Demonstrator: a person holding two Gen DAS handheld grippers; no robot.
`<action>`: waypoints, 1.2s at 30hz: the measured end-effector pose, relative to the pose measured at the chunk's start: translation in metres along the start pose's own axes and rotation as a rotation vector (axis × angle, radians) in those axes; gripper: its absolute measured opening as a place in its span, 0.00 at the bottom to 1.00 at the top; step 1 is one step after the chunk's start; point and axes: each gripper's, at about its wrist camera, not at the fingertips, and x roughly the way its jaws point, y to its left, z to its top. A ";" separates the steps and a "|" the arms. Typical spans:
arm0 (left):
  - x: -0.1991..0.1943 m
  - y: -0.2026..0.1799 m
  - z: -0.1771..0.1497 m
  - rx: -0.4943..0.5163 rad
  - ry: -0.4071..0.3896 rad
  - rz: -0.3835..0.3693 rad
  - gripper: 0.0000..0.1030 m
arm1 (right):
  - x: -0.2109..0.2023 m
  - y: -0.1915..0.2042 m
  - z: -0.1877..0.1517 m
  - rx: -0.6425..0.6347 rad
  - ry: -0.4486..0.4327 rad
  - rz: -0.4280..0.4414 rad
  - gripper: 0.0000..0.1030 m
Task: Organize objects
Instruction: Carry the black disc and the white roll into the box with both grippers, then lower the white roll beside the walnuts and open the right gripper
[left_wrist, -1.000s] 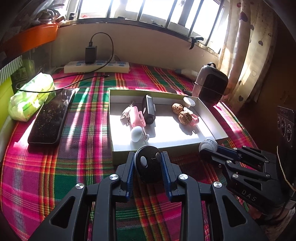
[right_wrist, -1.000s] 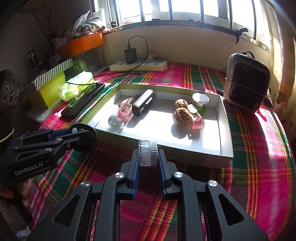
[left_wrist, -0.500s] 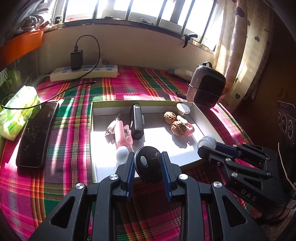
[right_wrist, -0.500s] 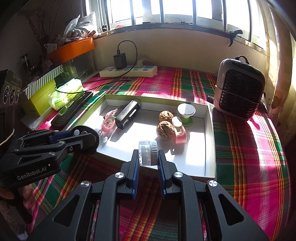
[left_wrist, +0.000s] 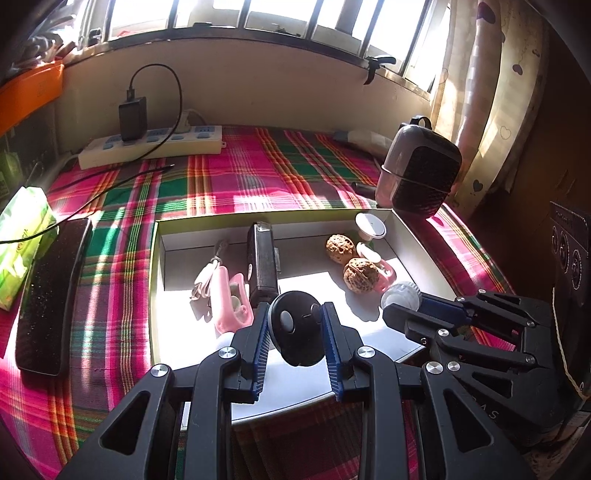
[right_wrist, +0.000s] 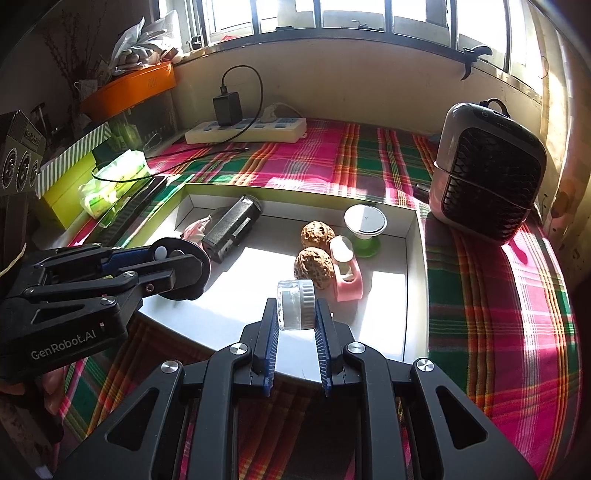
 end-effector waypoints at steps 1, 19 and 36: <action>0.002 0.000 0.002 0.003 0.002 0.002 0.24 | 0.002 -0.001 0.000 0.002 0.005 -0.001 0.19; 0.028 -0.007 0.013 0.023 0.041 -0.021 0.25 | 0.020 -0.007 0.002 -0.010 0.058 0.001 0.19; 0.041 -0.011 0.010 0.035 0.075 -0.003 0.25 | 0.020 -0.012 0.002 -0.017 0.066 -0.026 0.19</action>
